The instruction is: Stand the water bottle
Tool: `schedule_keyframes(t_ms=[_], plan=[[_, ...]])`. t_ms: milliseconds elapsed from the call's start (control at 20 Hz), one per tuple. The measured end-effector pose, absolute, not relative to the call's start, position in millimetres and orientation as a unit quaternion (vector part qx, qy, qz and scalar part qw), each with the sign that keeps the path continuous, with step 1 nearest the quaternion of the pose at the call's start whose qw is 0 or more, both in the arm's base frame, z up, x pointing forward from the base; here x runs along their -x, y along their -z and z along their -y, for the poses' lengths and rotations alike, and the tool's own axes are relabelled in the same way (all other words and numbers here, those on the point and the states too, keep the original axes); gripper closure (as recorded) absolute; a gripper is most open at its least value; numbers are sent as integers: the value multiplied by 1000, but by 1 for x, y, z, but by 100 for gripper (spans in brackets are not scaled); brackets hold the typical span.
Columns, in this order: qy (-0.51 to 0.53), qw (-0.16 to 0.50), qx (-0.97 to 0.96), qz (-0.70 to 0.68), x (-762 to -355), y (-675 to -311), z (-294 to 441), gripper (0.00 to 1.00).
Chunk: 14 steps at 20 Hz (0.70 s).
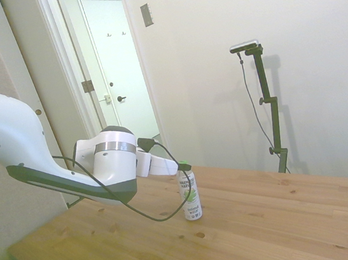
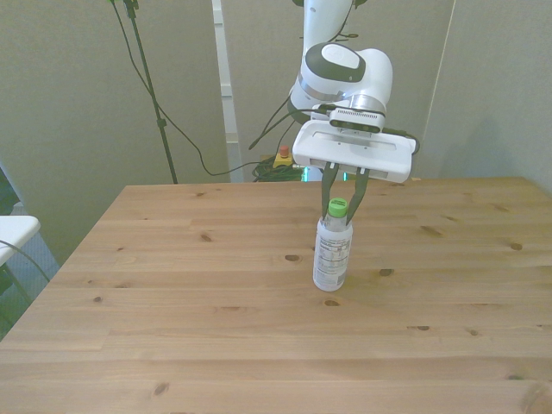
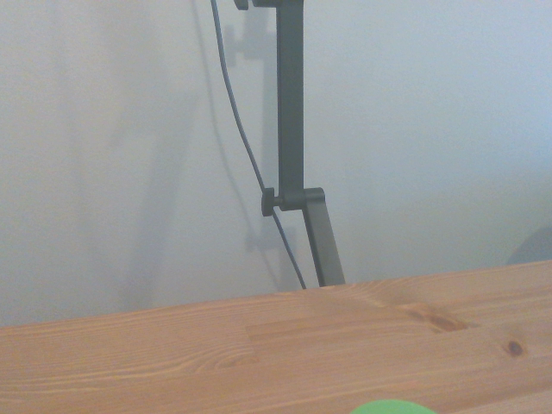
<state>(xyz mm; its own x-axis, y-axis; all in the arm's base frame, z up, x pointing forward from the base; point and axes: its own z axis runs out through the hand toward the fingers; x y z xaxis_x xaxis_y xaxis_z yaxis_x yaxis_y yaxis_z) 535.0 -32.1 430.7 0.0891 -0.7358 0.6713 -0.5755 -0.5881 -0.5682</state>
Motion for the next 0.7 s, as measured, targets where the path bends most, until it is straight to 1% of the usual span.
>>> schedule_keyframes(t_ms=[400,550,700], plan=[[497,75,738,-450,-528,-421,33,0],[499,79,736,-451,-527,-426,33,0],[502,91,728,-457,-526,-439,31,0]])
